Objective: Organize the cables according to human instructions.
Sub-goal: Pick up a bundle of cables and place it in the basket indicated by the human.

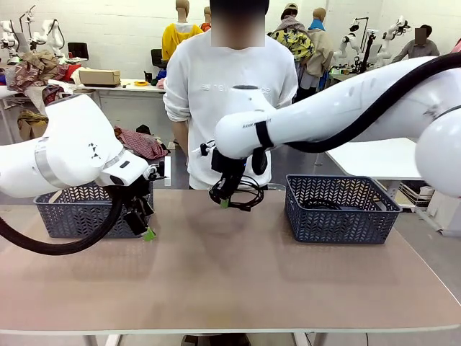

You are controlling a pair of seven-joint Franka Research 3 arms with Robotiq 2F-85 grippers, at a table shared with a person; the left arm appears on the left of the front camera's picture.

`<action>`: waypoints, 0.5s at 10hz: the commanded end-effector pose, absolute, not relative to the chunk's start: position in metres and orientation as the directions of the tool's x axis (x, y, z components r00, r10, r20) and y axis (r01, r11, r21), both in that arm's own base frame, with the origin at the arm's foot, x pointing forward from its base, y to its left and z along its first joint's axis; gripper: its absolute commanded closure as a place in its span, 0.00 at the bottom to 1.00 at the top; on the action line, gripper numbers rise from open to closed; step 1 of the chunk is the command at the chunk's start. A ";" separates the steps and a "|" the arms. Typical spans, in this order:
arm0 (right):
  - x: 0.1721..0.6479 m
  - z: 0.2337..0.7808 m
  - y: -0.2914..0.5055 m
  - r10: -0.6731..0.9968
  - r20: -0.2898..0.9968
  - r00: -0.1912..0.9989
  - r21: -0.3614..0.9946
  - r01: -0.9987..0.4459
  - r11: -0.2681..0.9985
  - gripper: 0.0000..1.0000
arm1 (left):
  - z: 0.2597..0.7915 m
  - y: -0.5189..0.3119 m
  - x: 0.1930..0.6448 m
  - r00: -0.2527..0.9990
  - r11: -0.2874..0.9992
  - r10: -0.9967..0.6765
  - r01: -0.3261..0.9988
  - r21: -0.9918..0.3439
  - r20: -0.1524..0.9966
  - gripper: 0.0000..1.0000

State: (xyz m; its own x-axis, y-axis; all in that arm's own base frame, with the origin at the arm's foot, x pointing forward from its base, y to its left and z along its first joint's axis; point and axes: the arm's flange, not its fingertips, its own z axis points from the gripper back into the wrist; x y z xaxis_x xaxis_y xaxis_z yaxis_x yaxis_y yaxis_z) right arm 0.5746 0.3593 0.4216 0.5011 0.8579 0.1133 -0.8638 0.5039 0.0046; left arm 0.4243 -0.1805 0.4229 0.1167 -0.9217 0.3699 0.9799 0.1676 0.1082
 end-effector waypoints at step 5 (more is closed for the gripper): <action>0.559 0.496 0.250 0.976 0.035 0.213 0.012 -0.977 0.213 1.00 | 0.424 -0.178 0.425 0.120 0.171 -0.921 0.979 0.108 0.371 0.00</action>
State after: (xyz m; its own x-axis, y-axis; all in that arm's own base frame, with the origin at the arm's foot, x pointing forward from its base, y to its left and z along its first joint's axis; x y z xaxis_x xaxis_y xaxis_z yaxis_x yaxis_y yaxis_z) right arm 0.5675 0.2691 0.4958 0.2552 0.9667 0.0186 -0.9669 0.2551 0.0064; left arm 0.4243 -0.1804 0.4228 0.1169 -0.9217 0.3699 0.9799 0.1677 0.1082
